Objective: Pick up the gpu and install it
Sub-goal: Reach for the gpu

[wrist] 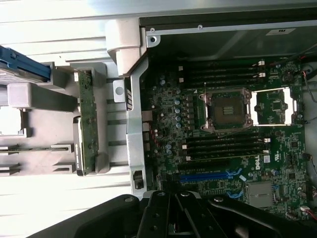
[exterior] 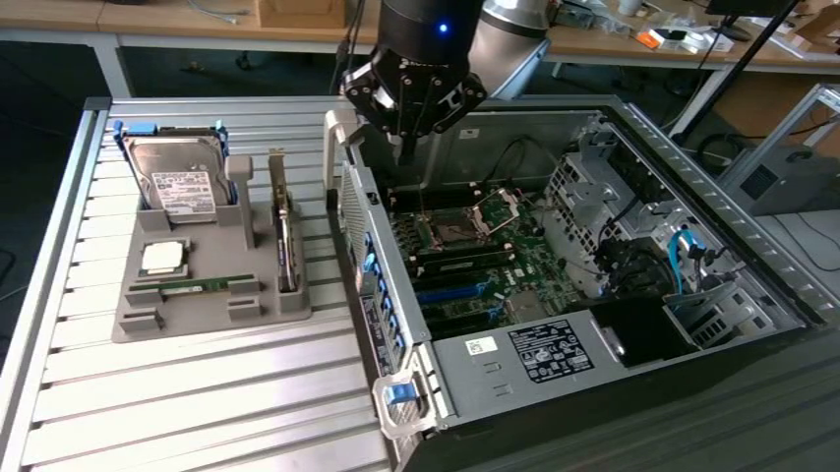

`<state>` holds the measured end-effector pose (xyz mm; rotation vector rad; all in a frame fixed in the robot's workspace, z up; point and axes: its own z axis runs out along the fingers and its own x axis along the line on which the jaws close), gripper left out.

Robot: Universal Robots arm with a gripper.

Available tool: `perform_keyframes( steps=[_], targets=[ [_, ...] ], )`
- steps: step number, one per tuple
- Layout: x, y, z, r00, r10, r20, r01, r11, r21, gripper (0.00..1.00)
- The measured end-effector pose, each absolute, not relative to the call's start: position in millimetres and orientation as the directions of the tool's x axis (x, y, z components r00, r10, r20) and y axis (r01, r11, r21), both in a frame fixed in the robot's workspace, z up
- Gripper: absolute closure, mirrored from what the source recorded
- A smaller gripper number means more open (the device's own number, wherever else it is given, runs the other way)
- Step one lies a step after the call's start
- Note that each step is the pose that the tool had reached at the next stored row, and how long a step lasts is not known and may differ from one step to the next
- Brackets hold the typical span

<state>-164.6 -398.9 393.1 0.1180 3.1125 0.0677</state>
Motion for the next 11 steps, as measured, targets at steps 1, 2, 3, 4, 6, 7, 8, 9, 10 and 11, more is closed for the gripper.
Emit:
perform_keyframes(
  steps=[1,2,3,4,6,7,8,9,10,11],
  targets=[
    [-164.8,-398.9,393.1,-0.997,0.076,-0.024,0.075,0.996,0.044,0.89],
    [-165.0,-398.9,393.1,-0.997,0.076,-0.024,0.075,0.996,0.044,0.89],
    [-165.2,-398.9,393.1,-0.997,0.076,-0.024,0.075,0.996,0.044,0.89],
    [-165.4,-398.9,393.1,-0.997,0.076,-0.024,0.075,0.996,0.044,0.89],
    [-165.8,-398.9,393.1,-0.997,0.076,-0.024,0.075,0.996,0.044,0.89],
    [-166.1,-398.9,393.1,-0.997,0.076,-0.024,0.075,0.996,0.044,0.89],
    [-166.2,-398.9,393.1,-0.997,0.076,-0.024,0.075,0.996,0.044,0.89],
    [-166.5,-398.9,393.1,-0.997,0.076,-0.024,0.075,0.996,0.044,0.89],
    [-166.9,-398.9,393.1,-0.997,0.076,-0.024,0.075,0.996,0.044,0.89],
    [-167.1,-398.9,393.1,-0.997,0.076,-0.024,0.075,0.996,0.044,0.89]
  ],
)
